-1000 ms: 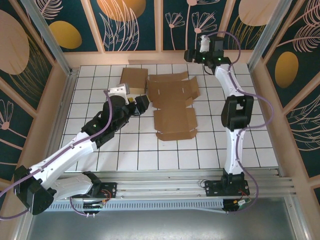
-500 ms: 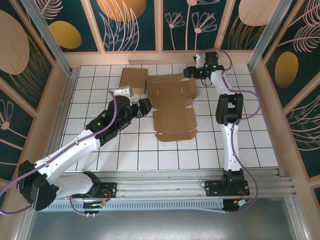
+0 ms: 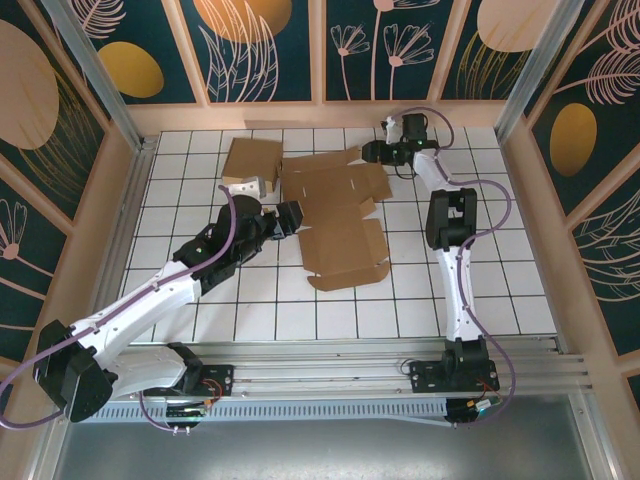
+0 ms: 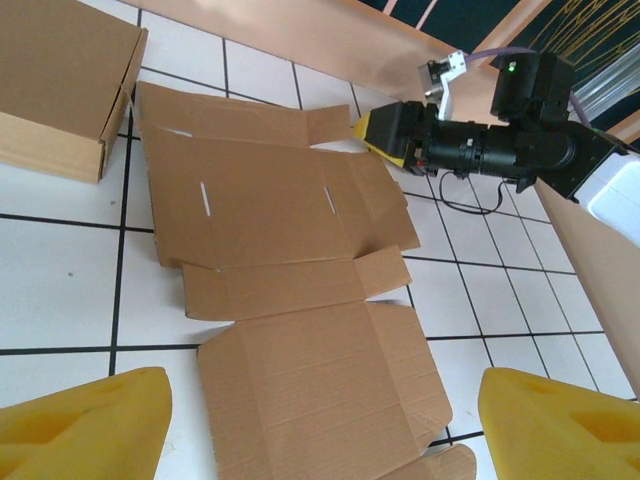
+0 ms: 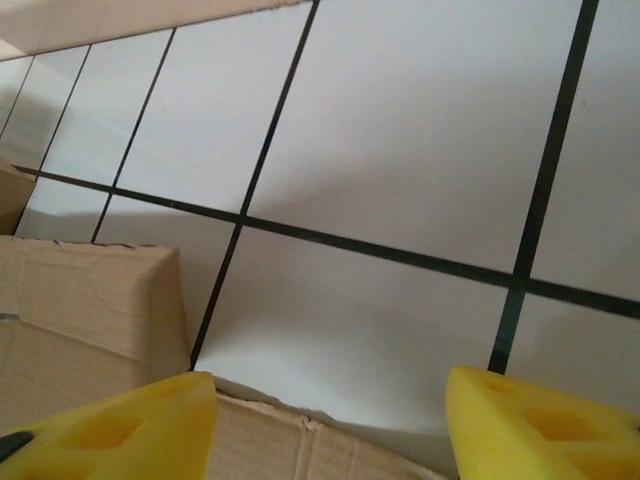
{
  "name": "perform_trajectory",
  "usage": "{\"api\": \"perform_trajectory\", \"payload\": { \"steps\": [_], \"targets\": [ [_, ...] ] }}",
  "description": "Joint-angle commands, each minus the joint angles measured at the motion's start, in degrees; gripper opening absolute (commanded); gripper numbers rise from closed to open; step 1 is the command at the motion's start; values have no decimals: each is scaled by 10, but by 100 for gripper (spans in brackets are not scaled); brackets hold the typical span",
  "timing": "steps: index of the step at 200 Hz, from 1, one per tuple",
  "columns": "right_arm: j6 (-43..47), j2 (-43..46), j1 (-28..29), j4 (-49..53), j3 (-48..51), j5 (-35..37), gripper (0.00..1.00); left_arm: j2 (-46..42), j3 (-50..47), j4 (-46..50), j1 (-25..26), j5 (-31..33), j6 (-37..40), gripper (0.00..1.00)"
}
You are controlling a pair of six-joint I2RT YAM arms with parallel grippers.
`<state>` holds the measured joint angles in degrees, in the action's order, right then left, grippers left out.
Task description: Fold the paper box
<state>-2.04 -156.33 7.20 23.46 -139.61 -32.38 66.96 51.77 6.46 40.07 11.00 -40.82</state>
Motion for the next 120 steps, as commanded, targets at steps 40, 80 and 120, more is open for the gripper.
{"api": "perform_trajectory", "payload": {
  "steps": [40, 80, 120],
  "targets": [
    [-37, 129, 11, -13, 70, 88, 73, -11, -10, -8, 1, 7, -6, 80],
    [-88, 137, 38, -21, 78, 94, 74, -4, -8, -16, 1, -7, -8, 81],
    [-154, 97, 52, -46, 55, 112, 73, -15, -14, -12, 1, -4, -9, 81]
  ]
}}
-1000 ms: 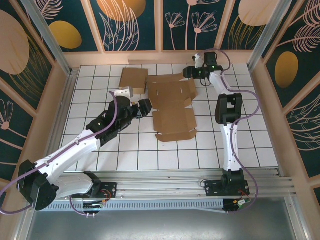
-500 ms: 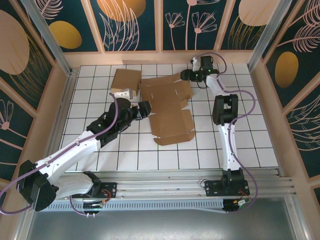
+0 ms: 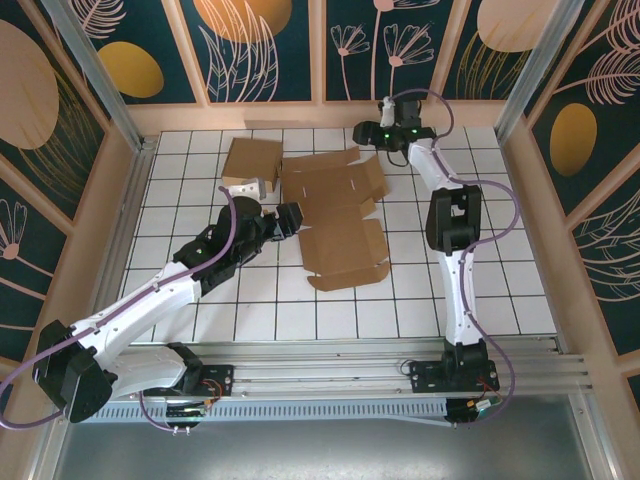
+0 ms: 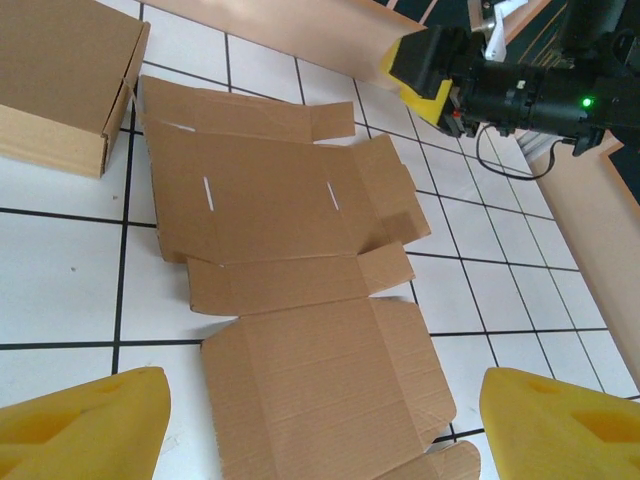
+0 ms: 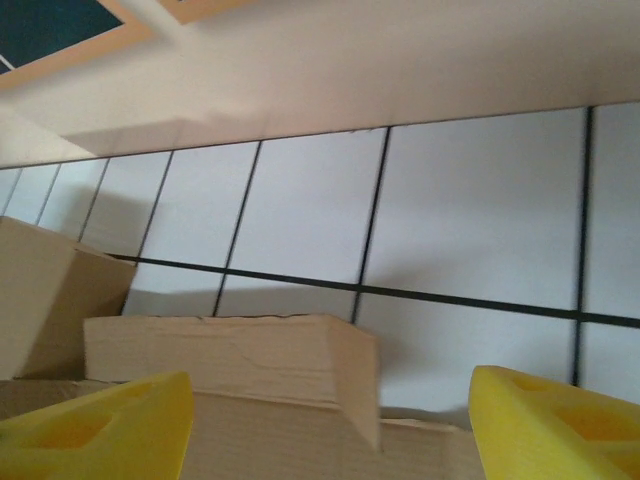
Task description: Fold the paper box
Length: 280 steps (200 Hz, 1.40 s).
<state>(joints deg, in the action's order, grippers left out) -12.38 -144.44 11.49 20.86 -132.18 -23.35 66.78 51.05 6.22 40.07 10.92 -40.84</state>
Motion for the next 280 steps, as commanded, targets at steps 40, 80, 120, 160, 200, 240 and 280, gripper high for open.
{"api": "perform_trajectory", "payload": {
  "steps": [40, 80, 120, 160, 200, 240, 280],
  "targets": [
    [-67, -49, 14, -52, -14, 5, 73, -27, -13, -12, 1, 0, -8, 85],
    [-86, -76, 15, -75, -19, -9, 72, -37, -19, -15, 1, 1, -7, 94],
    [-90, -96, 19, -81, -23, -34, 46, -38, -20, -14, 1, 7, -5, 98],
    [-57, -76, 18, -78, -23, -53, 6, -20, -1, 10, -15, 1, -11, 96],
    [38, 35, 11, -79, 61, -127, 0, 60, 85, 19, -142, -150, 82, 96],
    [112, 195, 10, -140, 240, -186, 0, 195, 258, 86, -194, -244, 260, 98],
    [163, 325, 13, -182, 365, -244, 0, 331, 458, 199, -232, -365, 394, 99]
  ]
}}
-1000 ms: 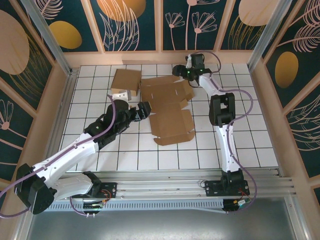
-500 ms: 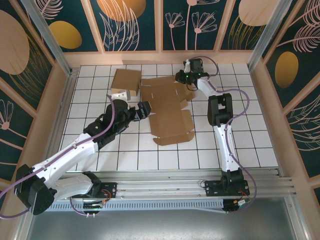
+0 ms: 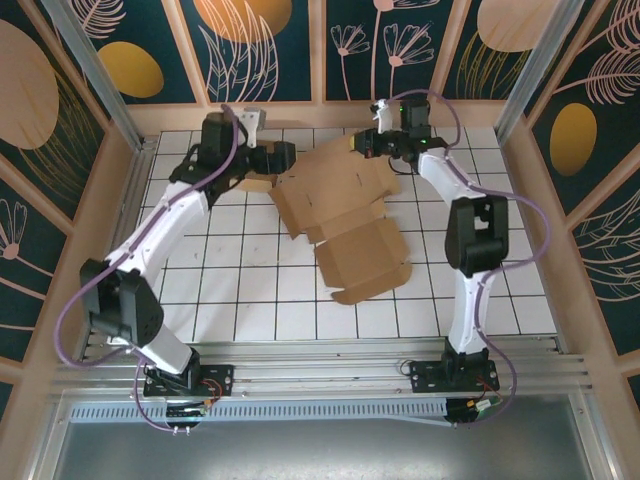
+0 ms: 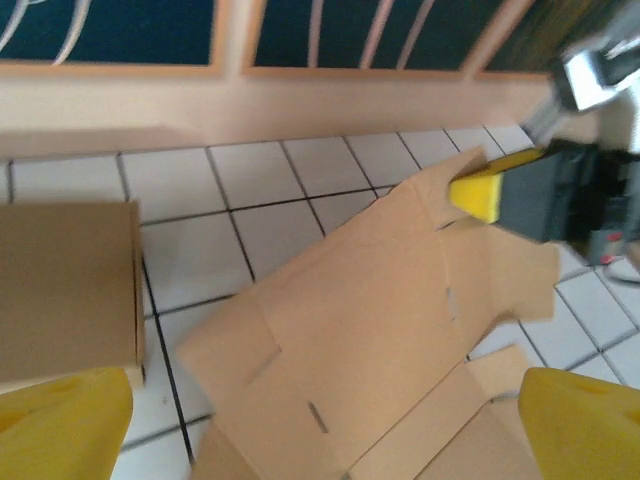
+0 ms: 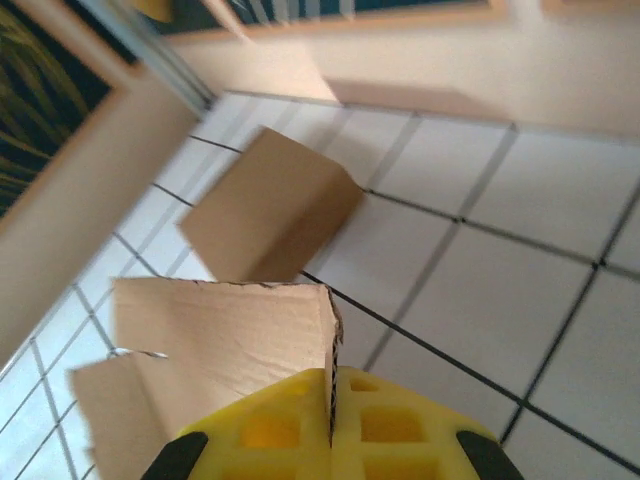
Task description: Fold the paper box
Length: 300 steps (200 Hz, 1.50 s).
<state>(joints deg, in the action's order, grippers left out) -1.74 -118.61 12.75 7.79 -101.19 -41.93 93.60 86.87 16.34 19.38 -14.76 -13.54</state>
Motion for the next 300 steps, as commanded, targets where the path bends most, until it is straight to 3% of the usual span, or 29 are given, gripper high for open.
{"api": "perform_trajectory", "payload": {
  "steps": [1, 52, 89, 117, 138, 158, 178, 202, 230, 250, 273, 300],
  "targets": [
    [57, 68, 0, -52, 58, -58, 0, 67, 106, 101, -26, -112, 123, 99],
    [71, 141, 12, -100, 124, -77, 0, 216, 287, 282, -37, -316, 229, 99],
    [69, 152, 13, -110, 132, -92, 0, 254, 283, 284, -38, -326, 250, 96],
    [68, 150, 16, -114, 133, -86, 0, 258, 257, 281, -37, -379, 263, 78],
    [67, 146, 18, -114, 131, -77, 0, 257, 241, 280, -37, -385, 266, 63],
    [65, 141, 18, -112, 125, -68, 0, 249, 230, 273, -38, -379, 267, 38],
    [47, 139, 18, -115, 121, -47, 0, 241, 225, 272, -38, -365, 276, 21],
    [-30, 149, 17, -127, 119, 18, 29, 212, 199, 227, -36, -326, 276, 13],
    [-227, 194, 12, -86, 125, 148, 46, 139, 122, 109, -22, -228, 299, 0],
    [-363, 247, 15, -57, 167, 201, 56, 77, 41, 16, 6, -155, 383, 0],
    [-524, 324, 40, -170, 296, 196, 63, 14, -62, -106, 44, -62, 463, 0],
    [-603, 358, 98, -216, 339, 232, 71, 26, -60, -106, 76, 17, 508, 0]
  ]
}}
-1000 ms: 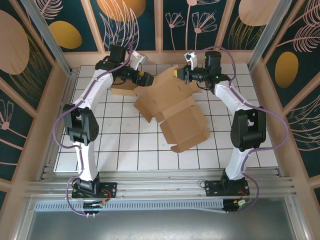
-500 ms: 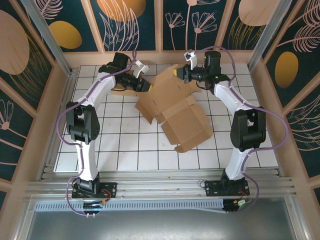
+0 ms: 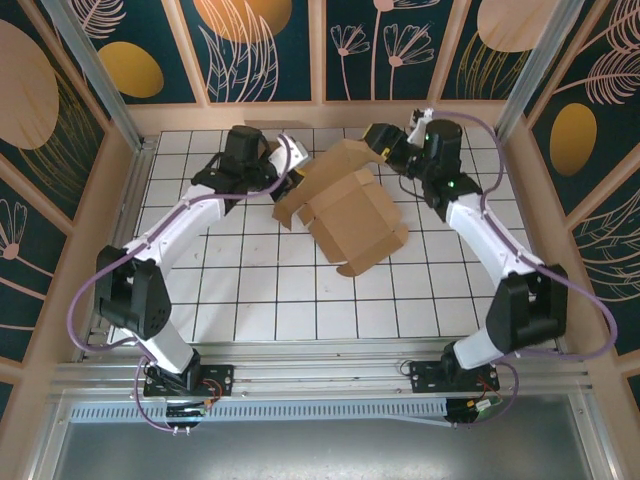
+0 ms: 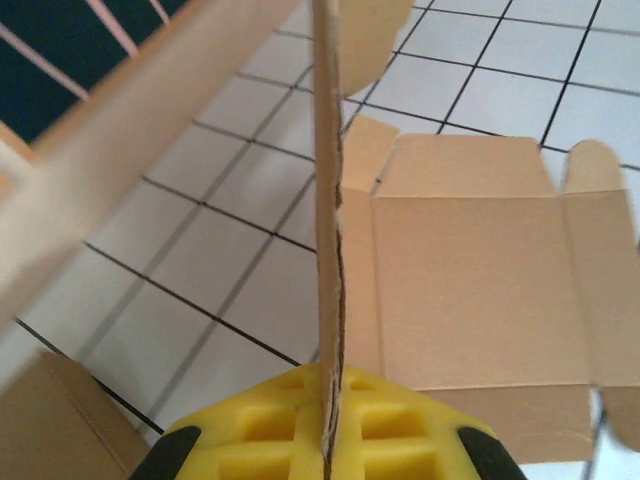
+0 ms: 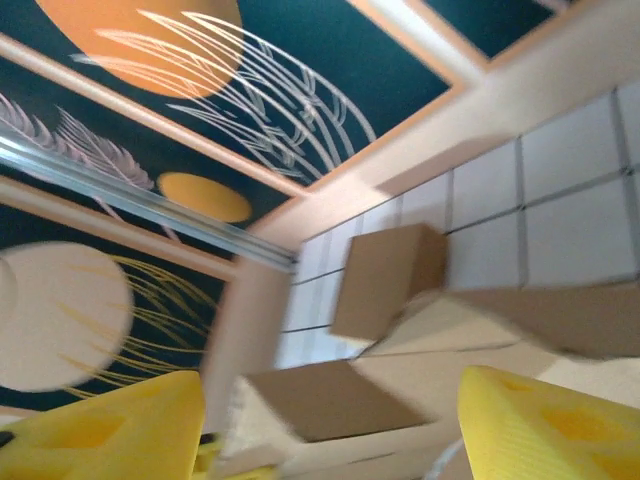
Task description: Fold the paper box
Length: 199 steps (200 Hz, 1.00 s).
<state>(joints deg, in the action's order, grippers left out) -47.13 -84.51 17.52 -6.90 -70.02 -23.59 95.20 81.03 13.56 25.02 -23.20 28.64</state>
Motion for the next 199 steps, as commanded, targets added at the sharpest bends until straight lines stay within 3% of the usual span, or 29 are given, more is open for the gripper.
{"api": "perform_trajectory", "payload": {
  "steps": [1, 25, 91, 123, 160, 199],
  "targets": [
    [-150, 17, 53, -69, 27, 51, 71, 11, -1, -78, 21, 103, 87, 0],
    [-178, 10, 88, -63, 26, 103, 72, 26, 6, -79, 34, 123, 100, 0],
    [-277, -45, 115, -72, 23, 134, 70, 66, 18, -77, 63, 176, 129, 0],
    [-286, 2, 121, -21, 60, 201, 71, 82, 21, -84, 62, 203, 134, 0],
    [-373, 74, 154, -51, 154, 242, 71, 86, 6, -119, 64, 213, 146, 0],
    [-384, 43, 142, -90, 149, 247, 70, 89, -20, -150, 75, 216, 179, 0]
  ]
}}
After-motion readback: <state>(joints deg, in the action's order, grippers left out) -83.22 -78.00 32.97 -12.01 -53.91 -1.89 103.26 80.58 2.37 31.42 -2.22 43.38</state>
